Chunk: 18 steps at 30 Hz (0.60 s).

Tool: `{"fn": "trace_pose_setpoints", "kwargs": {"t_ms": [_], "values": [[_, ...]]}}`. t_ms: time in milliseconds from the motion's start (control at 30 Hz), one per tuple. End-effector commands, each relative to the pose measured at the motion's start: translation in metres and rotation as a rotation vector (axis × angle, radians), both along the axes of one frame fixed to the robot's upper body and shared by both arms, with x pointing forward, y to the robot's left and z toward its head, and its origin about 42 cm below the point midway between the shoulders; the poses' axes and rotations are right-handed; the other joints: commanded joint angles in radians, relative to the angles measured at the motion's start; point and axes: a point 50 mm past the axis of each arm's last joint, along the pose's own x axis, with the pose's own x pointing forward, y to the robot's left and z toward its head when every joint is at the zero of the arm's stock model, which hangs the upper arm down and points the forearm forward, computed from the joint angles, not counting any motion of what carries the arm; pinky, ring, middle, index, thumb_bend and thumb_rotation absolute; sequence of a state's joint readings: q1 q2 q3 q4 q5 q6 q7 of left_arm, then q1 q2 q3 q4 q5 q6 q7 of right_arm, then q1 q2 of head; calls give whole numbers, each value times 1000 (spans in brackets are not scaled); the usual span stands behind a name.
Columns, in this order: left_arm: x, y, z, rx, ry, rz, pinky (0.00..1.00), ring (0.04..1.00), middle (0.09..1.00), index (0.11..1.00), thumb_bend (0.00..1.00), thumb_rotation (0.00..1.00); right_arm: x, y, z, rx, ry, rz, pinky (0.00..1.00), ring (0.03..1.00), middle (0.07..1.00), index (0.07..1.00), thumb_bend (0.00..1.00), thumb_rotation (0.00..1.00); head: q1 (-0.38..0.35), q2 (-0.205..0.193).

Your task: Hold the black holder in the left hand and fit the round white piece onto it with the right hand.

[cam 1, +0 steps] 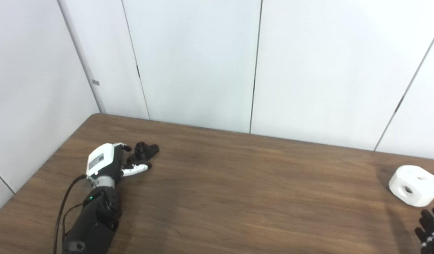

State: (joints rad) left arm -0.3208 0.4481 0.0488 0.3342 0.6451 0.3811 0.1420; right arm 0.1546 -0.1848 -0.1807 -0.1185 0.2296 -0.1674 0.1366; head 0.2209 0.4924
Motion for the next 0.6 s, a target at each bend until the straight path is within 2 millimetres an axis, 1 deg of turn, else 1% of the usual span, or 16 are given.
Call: {"fn": "trace_pose_setpoints", "kwargs": {"t_ms": [0,167,300,367,567], "values": [[17,9,35,44,-71,-5,940,923,883,728,861,397,-11,8,-17,41,48,-15,1000,1000,977,1000,569,1000,1,2],[18,8,34,34,-64,-8,936,929,884,695,859,401,-11,9,-17,41,41,-17,1000,998,976,1000,583,994,1,7],[17,9,35,36,-60,-10,940,936,884,688,848,388,-10,8,-17,43,41,-13,1000,995,979,1000,558,1000,-1,11],[18,10,36,37,-58,-12,943,935,882,684,842,375,-10,8,-17,38,44,-12,1000,996,977,1000,564,1000,-1,11],[17,10,36,35,-55,-18,937,936,878,676,842,377,-12,8,-15,37,48,-6,1000,1000,976,1000,553,999,-4,16]]}}
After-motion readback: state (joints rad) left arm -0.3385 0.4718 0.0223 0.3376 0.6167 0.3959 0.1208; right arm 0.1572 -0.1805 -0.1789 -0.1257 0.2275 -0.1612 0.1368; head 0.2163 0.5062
